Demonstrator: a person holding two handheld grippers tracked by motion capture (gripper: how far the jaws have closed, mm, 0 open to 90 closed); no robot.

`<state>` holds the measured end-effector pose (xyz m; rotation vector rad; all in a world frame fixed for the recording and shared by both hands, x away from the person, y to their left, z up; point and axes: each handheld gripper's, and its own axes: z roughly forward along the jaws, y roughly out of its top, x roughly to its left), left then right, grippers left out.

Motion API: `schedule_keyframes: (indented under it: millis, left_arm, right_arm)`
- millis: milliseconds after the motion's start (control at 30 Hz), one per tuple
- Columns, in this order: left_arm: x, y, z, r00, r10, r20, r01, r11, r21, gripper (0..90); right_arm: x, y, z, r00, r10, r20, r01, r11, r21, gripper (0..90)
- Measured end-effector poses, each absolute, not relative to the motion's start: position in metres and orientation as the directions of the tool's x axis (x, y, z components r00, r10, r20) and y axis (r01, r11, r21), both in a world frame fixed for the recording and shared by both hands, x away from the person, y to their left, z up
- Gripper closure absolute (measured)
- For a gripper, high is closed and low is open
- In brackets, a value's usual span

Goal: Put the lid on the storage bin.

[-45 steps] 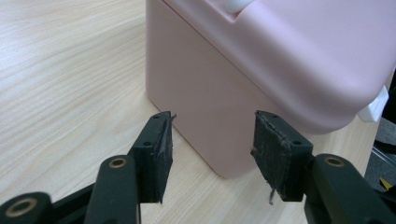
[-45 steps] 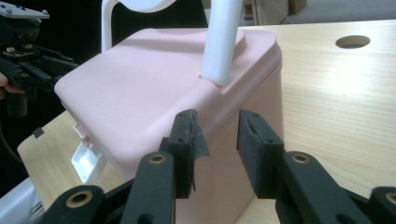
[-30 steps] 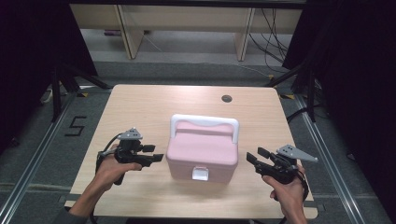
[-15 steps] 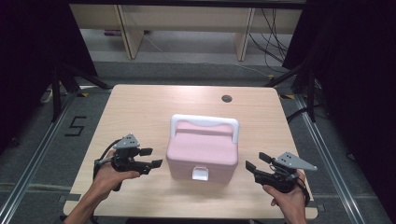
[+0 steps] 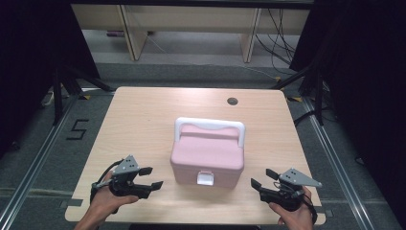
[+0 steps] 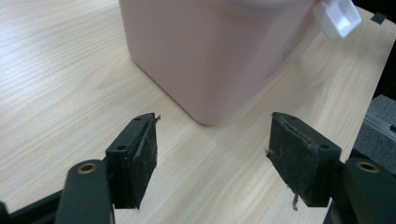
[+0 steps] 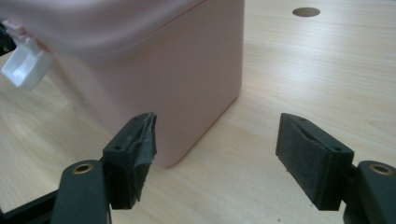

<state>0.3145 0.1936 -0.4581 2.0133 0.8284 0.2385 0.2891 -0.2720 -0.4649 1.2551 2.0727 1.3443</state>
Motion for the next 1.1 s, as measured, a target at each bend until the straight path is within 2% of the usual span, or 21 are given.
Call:
schedule_keyframes:
  millis: [67, 333, 367, 400, 433, 600, 667, 767, 800, 833, 867, 967, 1033, 1100]
  left_arm:
    - [0.31, 0.193, -0.461, 0.76, 0.634, -0.143, 0.452, -0.359, 0.817, 31.2]
    - [0.296, 0.197, -0.466, 0.765, 0.63, -0.135, 0.45, -0.373, 0.811, 26.9]
    - [0.295, 0.196, -0.468, 0.762, 0.632, -0.145, 0.453, -0.359, 0.816, 26.0]
    - [0.294, 0.196, -0.468, 0.764, 0.63, -0.139, 0.449, -0.363, 0.817, 24.9]
    - [0.292, 0.196, -0.47, 0.761, 0.633, -0.141, 0.45, -0.359, 0.818, 24.1]
    - [0.285, 0.196, -0.473, 0.759, 0.636, -0.139, 0.459, -0.371, 0.807, 21.3]
    - [0.283, 0.196, -0.474, 0.763, 0.632, -0.135, 0.452, -0.372, 0.811, 21.3]
    - [0.279, 0.195, -0.475, 0.763, 0.633, -0.131, 0.455, -0.382, 0.804, 21.3]
    - [0.278, 0.195, -0.477, 0.766, 0.631, -0.125, 0.453, -0.391, 0.802, 21.1]
    - [0.276, 0.193, -0.478, 0.763, 0.634, -0.128, 0.457, -0.389, 0.8, 20.9]
    - [0.275, 0.193, -0.48, 0.769, 0.628, -0.12, 0.454, -0.403, 0.795, 20.9]
    - [0.272, 0.192, -0.482, 0.781, 0.617, -0.095, 0.446, -0.445, 0.776, 20.9]
    - [0.27, 0.191, -0.483, 0.782, 0.617, -0.092, 0.446, -0.451, 0.773, 20.9]
    - [0.269, 0.192, -0.483, 0.783, 0.617, -0.082, 0.445, -0.463, 0.767, 20.9]
  right_arm:
    - [0.286, -0.272, -0.466, -0.557, 0.823, 0.108, 0.448, 0.189, 0.874, 28.5]
    - [0.272, -0.263, -0.471, -0.577, 0.805, 0.136, 0.478, 0.199, 0.856, 23.9]
    - [0.271, -0.265, -0.471, -0.59, 0.8, 0.108, 0.47, 0.232, 0.852, 23.9]
    - [0.268, -0.262, -0.472, -0.579, 0.803, 0.144, 0.494, 0.205, 0.845, 23.8]
    - [0.268, -0.264, -0.473, -0.594, 0.797, 0.114, 0.473, 0.231, 0.85, 23.5]
    - [0.26, -0.263, -0.476, -0.586, 0.8, 0.128, 0.503, 0.236, 0.831, 21.8]
    - [0.259, -0.264, -0.476, -0.589, 0.801, 0.106, 0.496, 0.255, 0.83, 21.3]
    - [0.254, -0.262, -0.479, -0.579, 0.802, 0.146, 0.526, 0.231, 0.819, 19.9]
    - [0.255, -0.264, -0.48, -0.589, 0.799, 0.121, 0.506, 0.248, 0.826, 19.5]
    - [0.251, -0.262, -0.48, -0.579, 0.8, 0.157, 0.539, 0.231, 0.81, 19.1]
    - [0.252, -0.264, -0.481, -0.594, 0.796, 0.115, 0.514, 0.266, 0.816, 18.7]
    - [0.25, -0.262, -0.484, -0.594, 0.798, 0.104, 0.52, 0.282, 0.806, 18.0]
    - [0.245, -0.259, -0.484, -0.585, 0.798, 0.143, 0.554, 0.265, 0.789, 18.1]
    - [0.245, -0.261, -0.485, -0.6, 0.793, 0.104, 0.534, 0.301, 0.79, 18.1]
